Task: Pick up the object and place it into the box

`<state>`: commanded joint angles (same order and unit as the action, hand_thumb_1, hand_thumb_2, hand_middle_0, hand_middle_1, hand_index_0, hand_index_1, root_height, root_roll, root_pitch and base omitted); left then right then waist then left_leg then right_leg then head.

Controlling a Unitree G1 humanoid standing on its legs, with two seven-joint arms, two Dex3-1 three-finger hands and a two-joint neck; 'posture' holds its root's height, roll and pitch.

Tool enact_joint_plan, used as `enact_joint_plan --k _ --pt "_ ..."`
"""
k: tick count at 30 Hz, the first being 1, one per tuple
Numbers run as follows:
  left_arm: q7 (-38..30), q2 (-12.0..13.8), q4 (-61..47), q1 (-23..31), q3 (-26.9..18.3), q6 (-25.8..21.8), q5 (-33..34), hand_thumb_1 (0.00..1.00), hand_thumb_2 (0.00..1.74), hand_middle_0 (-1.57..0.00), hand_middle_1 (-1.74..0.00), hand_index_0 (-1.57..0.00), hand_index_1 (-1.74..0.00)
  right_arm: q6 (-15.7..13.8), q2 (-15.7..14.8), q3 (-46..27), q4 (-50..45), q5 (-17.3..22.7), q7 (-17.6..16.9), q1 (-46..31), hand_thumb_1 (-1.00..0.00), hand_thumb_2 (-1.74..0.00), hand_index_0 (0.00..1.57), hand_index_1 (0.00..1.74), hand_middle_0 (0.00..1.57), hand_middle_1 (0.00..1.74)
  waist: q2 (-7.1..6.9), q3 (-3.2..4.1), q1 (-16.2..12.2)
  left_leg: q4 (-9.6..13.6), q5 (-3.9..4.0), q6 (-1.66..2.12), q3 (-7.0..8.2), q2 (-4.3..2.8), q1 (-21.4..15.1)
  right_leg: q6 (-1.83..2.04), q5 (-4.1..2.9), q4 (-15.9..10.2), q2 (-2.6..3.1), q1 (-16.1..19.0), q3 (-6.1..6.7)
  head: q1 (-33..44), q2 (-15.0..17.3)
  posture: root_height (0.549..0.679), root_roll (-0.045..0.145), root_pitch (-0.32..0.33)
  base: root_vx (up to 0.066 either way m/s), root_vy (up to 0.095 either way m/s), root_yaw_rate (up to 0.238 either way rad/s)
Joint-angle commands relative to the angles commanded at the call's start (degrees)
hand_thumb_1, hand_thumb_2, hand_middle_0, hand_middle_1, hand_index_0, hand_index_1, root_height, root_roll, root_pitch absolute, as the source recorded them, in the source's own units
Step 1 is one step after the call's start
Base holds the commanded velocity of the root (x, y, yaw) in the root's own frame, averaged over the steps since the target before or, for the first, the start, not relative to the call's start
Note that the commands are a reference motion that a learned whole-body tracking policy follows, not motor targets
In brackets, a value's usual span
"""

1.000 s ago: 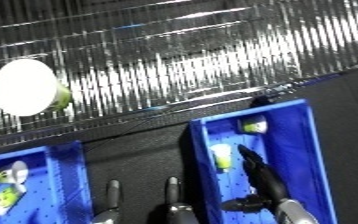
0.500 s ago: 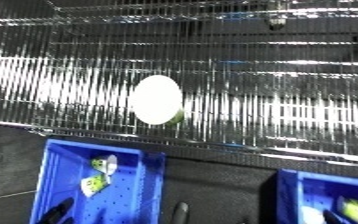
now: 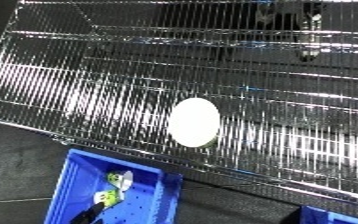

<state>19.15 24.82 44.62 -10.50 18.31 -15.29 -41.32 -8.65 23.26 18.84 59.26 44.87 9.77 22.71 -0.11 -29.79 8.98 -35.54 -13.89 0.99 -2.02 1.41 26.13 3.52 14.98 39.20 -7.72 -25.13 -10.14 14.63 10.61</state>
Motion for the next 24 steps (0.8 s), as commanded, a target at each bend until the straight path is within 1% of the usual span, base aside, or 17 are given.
enact_joint_plan --k 4,7,9,12,14,17,20,24 --pt "2.46 3.12 -9.65 0.45 2.78 -0.96 -1.58 0.00 0.00 0.00 0.00 0.00 0.00 -0.16 1.00 -0.28 0.09 1.10 -0.04 -0.75 0.00 0.00 0.00 0.00 0.00 0.00 0.38 0.00 0.70 0.08 -0.21 -0.03 -0.36 0.23 0.45 0.14 -0.17 -0.05 -0.43 -0.21 -0.53 -3.14 1.62 0.646 0.034 0.054 -0.002 0.000 0.096" --pt "1.37 6.18 -19.31 0.00 3.69 -0.22 -3.60 0.00 0.00 0.00 0.00 0.00 0.00 -0.45 1.72 -0.34 0.08 2.27 -0.23 -1.64 0.00 0.00 0.00 0.00 0.00 0.00 0.67 0.00 1.13 0.05 -0.40 -0.10 -0.64 0.59 0.70 0.25 -0.35 -0.18 -0.70 -0.29 -0.84 -5.61 2.58 0.646 0.035 0.057 0.008 0.001 0.122" --pt "0.24 8.11 -26.58 0.22 3.66 0.05 -4.87 0.00 0.00 0.00 0.00 0.00 0.00 -0.75 2.13 -0.68 0.24 3.04 -0.16 -2.34 0.00 0.00 0.00 0.00 0.00 0.00 0.84 0.00 1.52 0.14 -0.51 -0.15 -0.82 0.85 0.82 0.33 -0.51 -0.38 -0.90 -0.29 -1.12 -7.17 2.93 0.647 0.035 0.060 0.010 -0.012 0.151" --pt "-0.83 9.92 -34.17 -0.04 2.97 -1.79 -6.27 0.00 0.00 0.00 0.00 0.00 0.00 -1.40 2.47 -1.42 1.21 4.24 0.58 -3.13 0.00 0.00 0.00 0.00 0.00 0.00 0.85 0.00 2.17 0.37 -0.60 -0.19 -1.10 1.24 0.93 0.42 -0.77 -0.68 -1.20 -0.22 -1.66 -9.15 3.15 0.648 0.036 0.064 0.013 -0.038 0.161" --pt "-1.75 10.56 -37.96 -0.15 2.02 -3.55 -6.62 0.00 0.00 0.00 0.00 0.00 0.00 -1.81 2.40 -1.85 1.93 5.07 1.08 -3.43 0.00 0.00 0.00 0.00 0.00 0.00 0.66 0.00 2.63 0.43 -0.66 -0.18 -1.31 1.48 1.06 0.46 -0.90 -0.77 -1.35 -0.20 -2.03 -10.48 3.34 0.649 0.035 0.066 0.018 -0.064 0.144" --pt "-3.61 10.80 -41.84 -0.10 0.23 -6.21 -6.29 0.00 0.00 0.00 0.00 0.00 0.00 -2.21 1.93 -2.18 2.46 6.19 1.30 -3.85 0.00 0.00 0.00 0.00 0.00 0.00 0.23 0.00 3.31 0.50 -0.71 -0.14 -1.64 1.79 1.20 0.45 -1.00 -0.87 -1.46 -0.12 -2.50 -12.08 3.87 0.649 0.035 0.068 0.028 -0.070 0.107" --pt "-5.78 10.33 -43.95 -0.02 -1.78 -8.66 -5.37 0.00 0.00 0.00 0.00 0.00 0.00 -2.50 1.29 -2.39 2.79 7.05 1.44 -4.26 0.00 0.00 0.00 0.00 0.00 0.00 -0.29 0.00 3.84 0.69 -0.72 -0.10 -2.05 2.08 1.14 0.37 -0.95 -0.99 -1.37 0.10 -2.78 -12.92 4.29 0.649 0.034 0.069 0.037 -0.062 0.067" --pt "-7.06 9.29 -44.42 -0.62 -3.33 -9.83 -2.89 0.00 0.00 0.00 0.00 0.00 0.00 -2.30 0.61 -2.62 3.07 7.30 1.85 -4.29 0.00 0.00 0.00 0.00 0.00 0.00 -0.97 0.00 4.00 1.04 -0.67 -0.08 -2.37 2.18 0.85 0.31 -0.89 -1.05 -1.14 0.35 -2.83 -12.77 4.27 0.650 0.032 0.067 0.029 -0.042 0.003"
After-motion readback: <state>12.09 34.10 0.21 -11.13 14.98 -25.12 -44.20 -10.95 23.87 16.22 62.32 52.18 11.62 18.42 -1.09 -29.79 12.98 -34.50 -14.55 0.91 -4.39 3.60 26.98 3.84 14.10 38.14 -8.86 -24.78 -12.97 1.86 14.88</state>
